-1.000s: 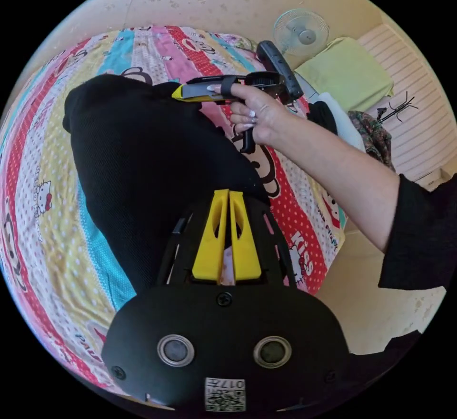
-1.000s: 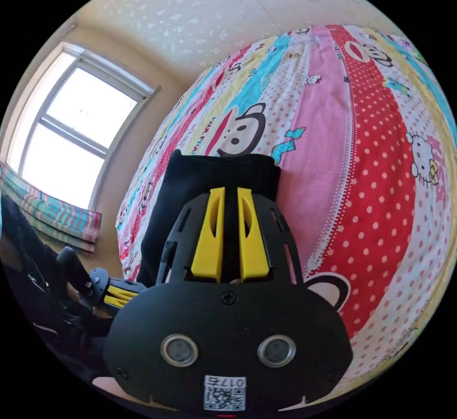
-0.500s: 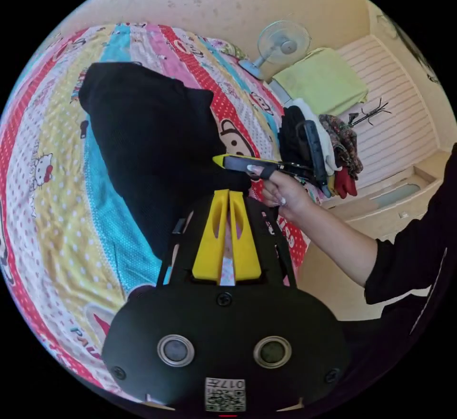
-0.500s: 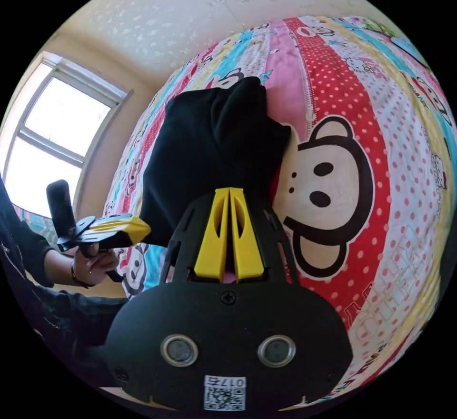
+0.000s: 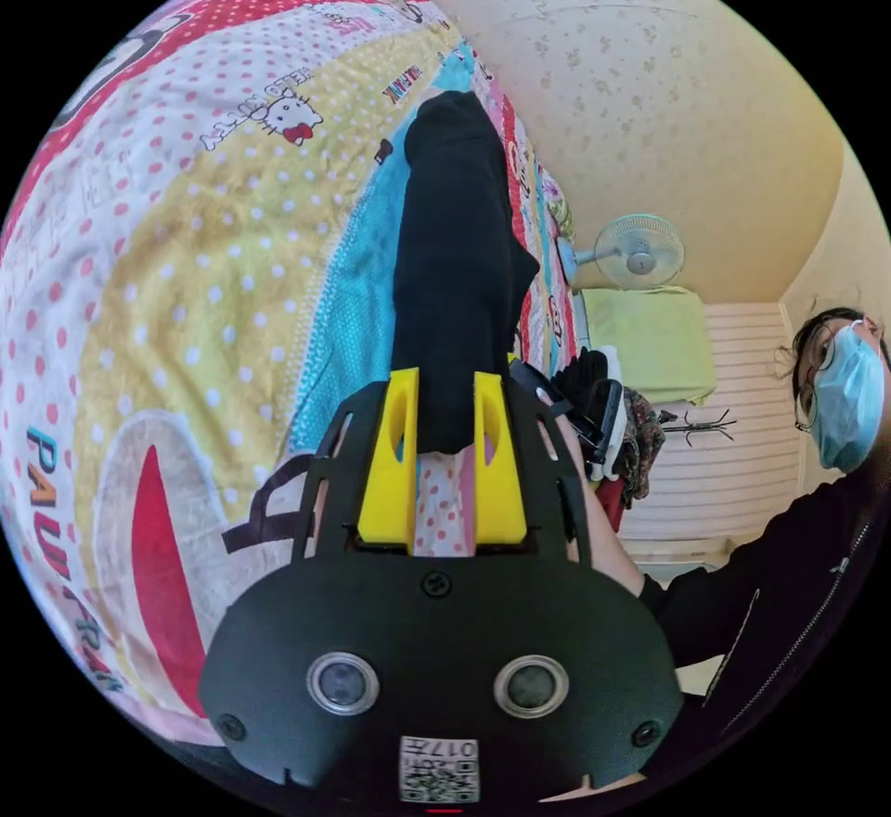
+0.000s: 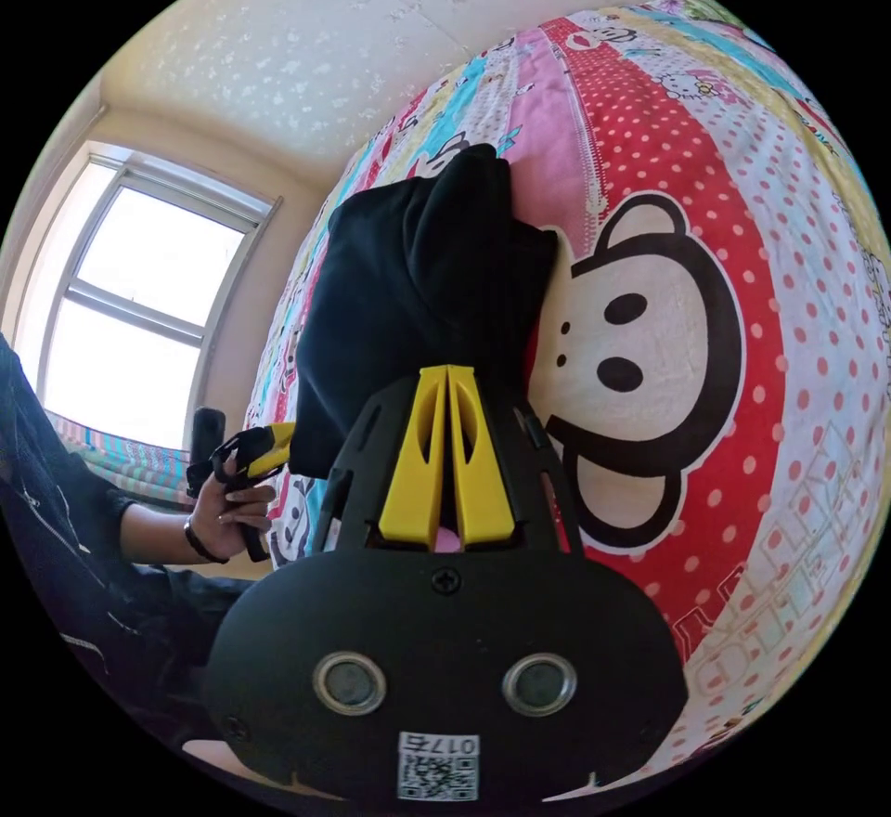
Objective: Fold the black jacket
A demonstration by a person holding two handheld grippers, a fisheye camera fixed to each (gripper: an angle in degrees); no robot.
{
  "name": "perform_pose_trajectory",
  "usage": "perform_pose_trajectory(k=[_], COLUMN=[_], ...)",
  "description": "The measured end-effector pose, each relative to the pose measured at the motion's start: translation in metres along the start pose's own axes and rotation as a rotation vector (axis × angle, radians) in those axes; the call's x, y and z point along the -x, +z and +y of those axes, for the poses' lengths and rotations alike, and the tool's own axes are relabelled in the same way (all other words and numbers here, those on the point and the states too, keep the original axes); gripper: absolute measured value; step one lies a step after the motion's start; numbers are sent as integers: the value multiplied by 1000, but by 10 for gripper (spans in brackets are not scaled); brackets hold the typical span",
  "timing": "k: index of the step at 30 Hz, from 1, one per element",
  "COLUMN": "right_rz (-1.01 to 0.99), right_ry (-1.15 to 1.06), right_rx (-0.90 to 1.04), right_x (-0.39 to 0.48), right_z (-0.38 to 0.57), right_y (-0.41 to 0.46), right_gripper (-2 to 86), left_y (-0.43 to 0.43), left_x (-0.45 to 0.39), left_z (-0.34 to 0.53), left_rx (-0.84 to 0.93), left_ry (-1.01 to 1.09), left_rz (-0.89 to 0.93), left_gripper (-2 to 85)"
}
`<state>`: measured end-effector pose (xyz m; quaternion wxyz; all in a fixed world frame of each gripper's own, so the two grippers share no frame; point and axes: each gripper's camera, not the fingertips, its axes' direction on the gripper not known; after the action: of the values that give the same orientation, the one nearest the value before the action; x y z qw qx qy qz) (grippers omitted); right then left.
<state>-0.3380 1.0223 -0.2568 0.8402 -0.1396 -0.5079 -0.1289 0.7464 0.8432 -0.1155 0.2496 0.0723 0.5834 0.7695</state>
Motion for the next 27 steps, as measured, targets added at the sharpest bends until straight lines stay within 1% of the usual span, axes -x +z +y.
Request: perform_pose_trajectory(k=[4,7,9,11,13,17,19,20,21,24,26,27], right_rz=[-34,-59,-79,-100,-109,-151,-172,-184,-190,-215,-257,-296], right_ry=[12,23,27,29,22,32,41,49,60,164,350,406], right_rx=[15,25,28,32,33,24,15,-1,-13,-136,-242,-264], right_x=[-6,-11,-16,-21,-25,-37,-42,-45,-46,-49,-58,-62], right_z=[-4,-7,-9,-12,-14,-19,-21,-22,-22,-12,13,21], right_y=[-6,-10,-12,-15,-18,-25,-29,-34,-38,-69,-93,-96], right_gripper=[2,3,4,4,5,10,15,22,26,85,157,175], left_y=[-5,-12,-8,-1,3,11,16,25,29,26,22,19], left_x=[17,30,38,44,55,74,77,82,87,85,78,73], left_z=[18,25,27,26,25,16,10,3,-2,-16,-23,-27], left_rx=[-97,-142,-135,-110,-121,-112,-63,16,53,76,77,73], left_ry=[-35,-81,-19,15,-11,-82,-84,-116,-169,-217,-204,-195], left_rz=[-3,-6,33,47,51,17,53,112,157,170,189,211], left_gripper=[105,167,206,213,207,154,124,105,93,83,80,80])
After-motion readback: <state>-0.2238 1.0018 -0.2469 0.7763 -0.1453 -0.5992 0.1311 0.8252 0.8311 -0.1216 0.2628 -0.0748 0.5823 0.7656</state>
